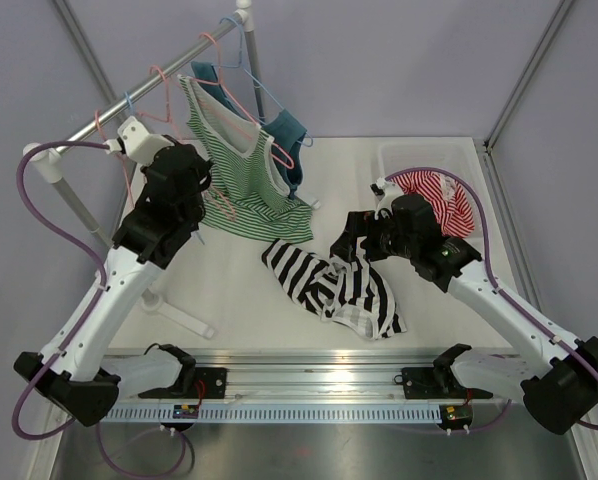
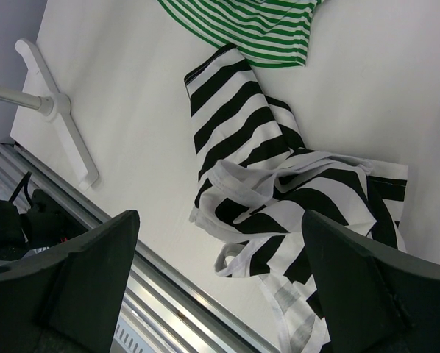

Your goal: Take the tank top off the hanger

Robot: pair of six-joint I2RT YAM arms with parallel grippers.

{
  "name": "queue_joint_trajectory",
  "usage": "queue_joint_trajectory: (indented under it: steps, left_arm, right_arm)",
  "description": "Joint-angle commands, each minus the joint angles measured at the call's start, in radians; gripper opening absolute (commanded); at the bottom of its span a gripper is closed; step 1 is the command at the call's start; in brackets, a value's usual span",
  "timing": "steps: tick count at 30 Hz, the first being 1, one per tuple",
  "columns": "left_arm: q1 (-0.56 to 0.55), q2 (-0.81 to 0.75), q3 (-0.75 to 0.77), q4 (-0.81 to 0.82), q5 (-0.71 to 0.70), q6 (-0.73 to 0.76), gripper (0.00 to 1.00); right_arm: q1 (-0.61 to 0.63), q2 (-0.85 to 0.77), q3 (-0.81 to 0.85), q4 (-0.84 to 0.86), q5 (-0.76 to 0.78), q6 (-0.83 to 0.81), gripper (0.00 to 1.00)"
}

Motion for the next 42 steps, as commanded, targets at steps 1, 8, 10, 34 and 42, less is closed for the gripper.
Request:
queue_joint_trajectory:
  steps: [1, 8, 10, 34, 42]
  left_arm:
    - [0.019, -0.08, -0.055, -0.006, -0.021, -0.079, 0.0]
    - [0.022, -0.209, -0.127, -0.032, -0.088, -0.119, 0.0]
    - [0.022, -0.234, -0.142, -0.045, -0.096, -0.131, 0.0]
    - [0.022, -0.355, -0.158, -0.058, 0.197, -0.089, 0.99]
    - [0.02, -0.382, -0.104, -0.067, 0.474, -0.062, 0.99]
  right_arm:
    - [0.004, 0.0, 0.047, 0.032, -0.024, -0.015, 1.0]
    - [0.006, 0.009, 0.039, 0.038, -0.041, -0.01, 1.0]
    - [0.006, 0.01, 0.038, 0.05, -0.047, -0.006, 1.0]
    - [0.246, 0.478, 0.063, -0.091, 0.388, -0.007, 1.0]
    - [0.289, 0.676, 0.056, -0.088, 0.436, 0.062, 0.9]
